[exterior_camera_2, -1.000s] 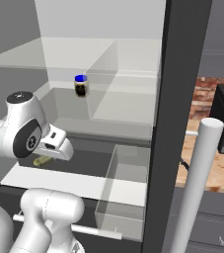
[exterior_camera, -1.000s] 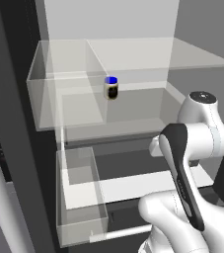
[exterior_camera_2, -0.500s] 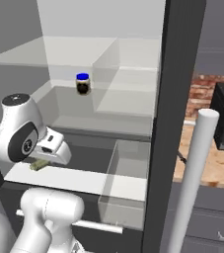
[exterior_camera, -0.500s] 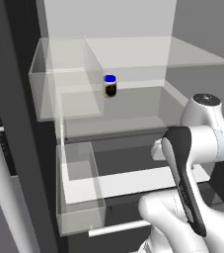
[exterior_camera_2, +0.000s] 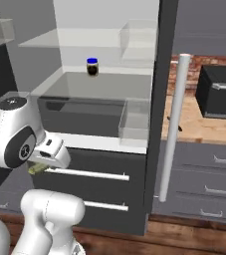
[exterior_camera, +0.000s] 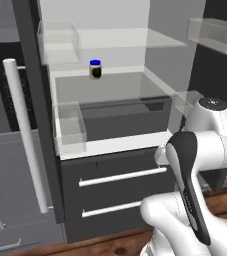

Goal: Retrieve the butter from the fridge and place it on a plate on the dining table. Then retrieve the butter knife by the fridge and place it near the plate.

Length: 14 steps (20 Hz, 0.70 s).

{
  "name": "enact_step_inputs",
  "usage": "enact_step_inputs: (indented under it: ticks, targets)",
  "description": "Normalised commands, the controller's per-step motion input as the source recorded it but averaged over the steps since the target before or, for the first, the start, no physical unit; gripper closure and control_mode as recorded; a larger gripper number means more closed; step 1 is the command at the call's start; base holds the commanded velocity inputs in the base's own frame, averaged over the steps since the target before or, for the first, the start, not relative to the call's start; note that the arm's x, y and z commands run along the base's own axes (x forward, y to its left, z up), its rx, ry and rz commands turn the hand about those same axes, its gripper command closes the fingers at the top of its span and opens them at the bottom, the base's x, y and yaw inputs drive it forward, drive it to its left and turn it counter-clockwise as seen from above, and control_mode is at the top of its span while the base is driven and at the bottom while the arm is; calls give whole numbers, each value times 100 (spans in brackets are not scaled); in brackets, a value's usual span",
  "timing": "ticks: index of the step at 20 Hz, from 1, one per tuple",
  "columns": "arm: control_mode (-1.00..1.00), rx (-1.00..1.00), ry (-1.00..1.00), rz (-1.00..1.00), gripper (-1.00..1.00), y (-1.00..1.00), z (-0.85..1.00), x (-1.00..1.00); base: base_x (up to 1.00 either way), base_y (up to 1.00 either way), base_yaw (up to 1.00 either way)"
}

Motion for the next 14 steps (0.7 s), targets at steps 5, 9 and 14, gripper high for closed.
enact_step_inputs:
  ticks: [5, 9, 14]
  targets:
    - [100, 0, 0, 0, 100, 0, 0, 0, -82, 12, -19]
    - [100, 0, 0, 0, 100, 0, 0, 0, -42, 8, -32]
    - [100, 0, 0, 0, 100, 0, 0, 0, -1, 0, -66]
